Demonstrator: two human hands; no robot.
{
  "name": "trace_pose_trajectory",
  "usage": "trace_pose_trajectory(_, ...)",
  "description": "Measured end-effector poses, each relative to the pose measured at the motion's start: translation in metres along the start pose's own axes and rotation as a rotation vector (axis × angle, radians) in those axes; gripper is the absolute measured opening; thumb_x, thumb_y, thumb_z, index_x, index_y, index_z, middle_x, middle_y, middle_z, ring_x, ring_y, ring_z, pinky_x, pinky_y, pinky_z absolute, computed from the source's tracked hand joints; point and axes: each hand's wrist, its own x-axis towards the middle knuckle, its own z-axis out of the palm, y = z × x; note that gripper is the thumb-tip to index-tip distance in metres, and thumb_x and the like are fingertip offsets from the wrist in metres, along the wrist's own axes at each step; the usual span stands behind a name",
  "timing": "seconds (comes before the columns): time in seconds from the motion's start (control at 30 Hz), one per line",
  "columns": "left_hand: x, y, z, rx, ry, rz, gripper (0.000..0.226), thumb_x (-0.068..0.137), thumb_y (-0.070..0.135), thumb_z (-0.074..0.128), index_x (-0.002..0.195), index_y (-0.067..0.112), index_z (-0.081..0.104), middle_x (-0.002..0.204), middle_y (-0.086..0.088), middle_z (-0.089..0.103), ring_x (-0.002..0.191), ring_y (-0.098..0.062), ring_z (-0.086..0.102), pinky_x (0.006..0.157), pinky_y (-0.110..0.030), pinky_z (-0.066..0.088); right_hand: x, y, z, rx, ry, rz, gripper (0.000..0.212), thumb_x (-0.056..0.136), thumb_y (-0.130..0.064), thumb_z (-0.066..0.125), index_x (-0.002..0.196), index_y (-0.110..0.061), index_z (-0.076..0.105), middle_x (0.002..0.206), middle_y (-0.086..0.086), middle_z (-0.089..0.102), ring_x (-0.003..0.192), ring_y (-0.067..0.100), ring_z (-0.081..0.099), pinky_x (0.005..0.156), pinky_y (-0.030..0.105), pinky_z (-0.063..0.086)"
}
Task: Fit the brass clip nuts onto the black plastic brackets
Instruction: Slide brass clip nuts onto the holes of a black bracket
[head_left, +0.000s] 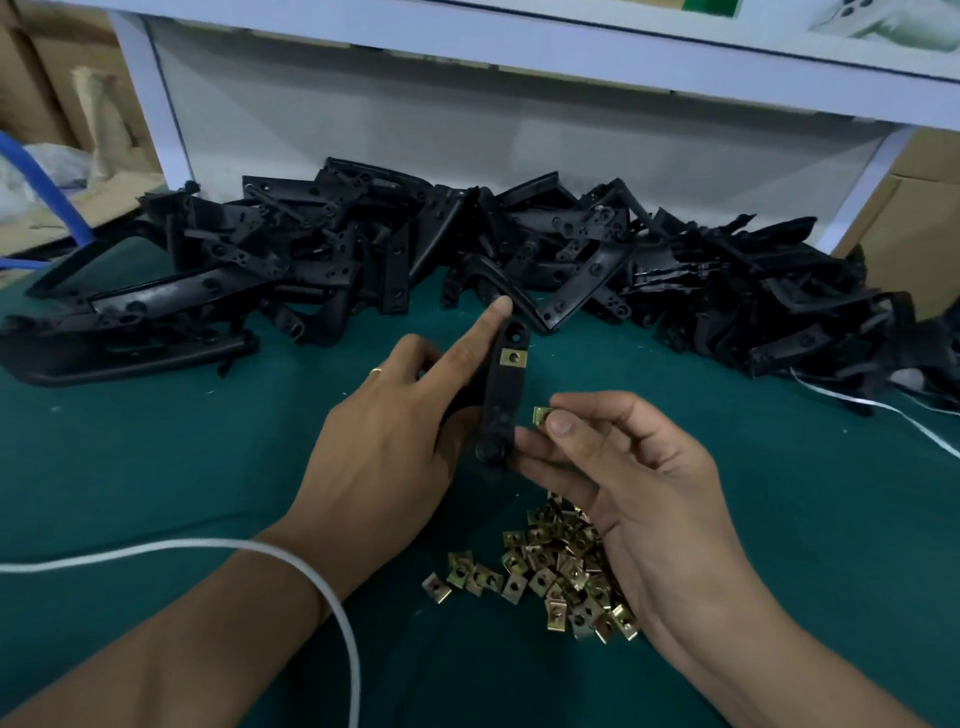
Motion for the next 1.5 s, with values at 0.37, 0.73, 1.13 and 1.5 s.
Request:
trace_pose_trajectory(0.37, -0.001, 0.005, -0.001, 0.01, 0.003, 0.057, 0.078, 0.096, 0.035, 0.047, 0.159, 0.054, 0.005, 0.108, 0.006, 0.043, 0.071, -0.02, 0.043, 0.055, -0.043, 0.05, -0.006, 0.005, 0.003, -0.073, 0.012, -0.012, 0.024, 0.074, -0.021, 0.087, 0.094, -0.009, 0.08, 0.096, 0.019, 0.074, 0.092, 0.036, 0.078, 0.084, 0.047, 0.065)
trace_pose_trajectory(0.73, -0.001, -0.001, -0.004, -0.069, -0.077, 0.148, 0.091, 0.087, 0.02, 0.051, 0.161, 0.05, 0.008, 0.108, 0.008, 0.045, 0.072, -0.019, 0.05, 0.056, -0.046, 0.054, -0.006, -0.007, -0.008, 0.007, -0.216, 0.05, 0.017, 0.088, -0.005, 0.08, 0.104, 0.0, 0.079, 0.097, 0.023, 0.076, 0.091, 0.036, 0.077, 0.084, 0.045, 0.064)
trace_pose_trajectory(1.13, -0.005, 0.0, -0.002, -0.065, -0.096, 0.182, 0.102, 0.09, 0.01, 0.069, 0.16, 0.051, 0.008, 0.108, 0.01, 0.046, 0.071, -0.016, 0.052, 0.058, -0.041, 0.054, -0.007, -0.002, -0.001, -0.021, -0.177, 0.034, 0.022, 0.081, -0.01, 0.083, 0.101, -0.009, 0.076, 0.084, 0.016, 0.075, 0.076, 0.036, 0.076, 0.073, 0.044, 0.064)
trace_pose_trajectory(1.5, 0.002, 0.007, 0.003, 0.112, -0.065, 0.223, 0.076, 0.099, 0.041, 0.047, 0.162, 0.045, 0.006, 0.11, 0.006, 0.05, 0.084, -0.021, 0.055, 0.06, -0.037, 0.051, -0.002, -0.008, -0.004, -0.337, -0.072, -0.069, 0.025, 0.094, -0.033, 0.076, 0.091, -0.009, 0.072, 0.08, 0.024, 0.061, 0.074, 0.04, 0.061, 0.081, 0.061, 0.061)
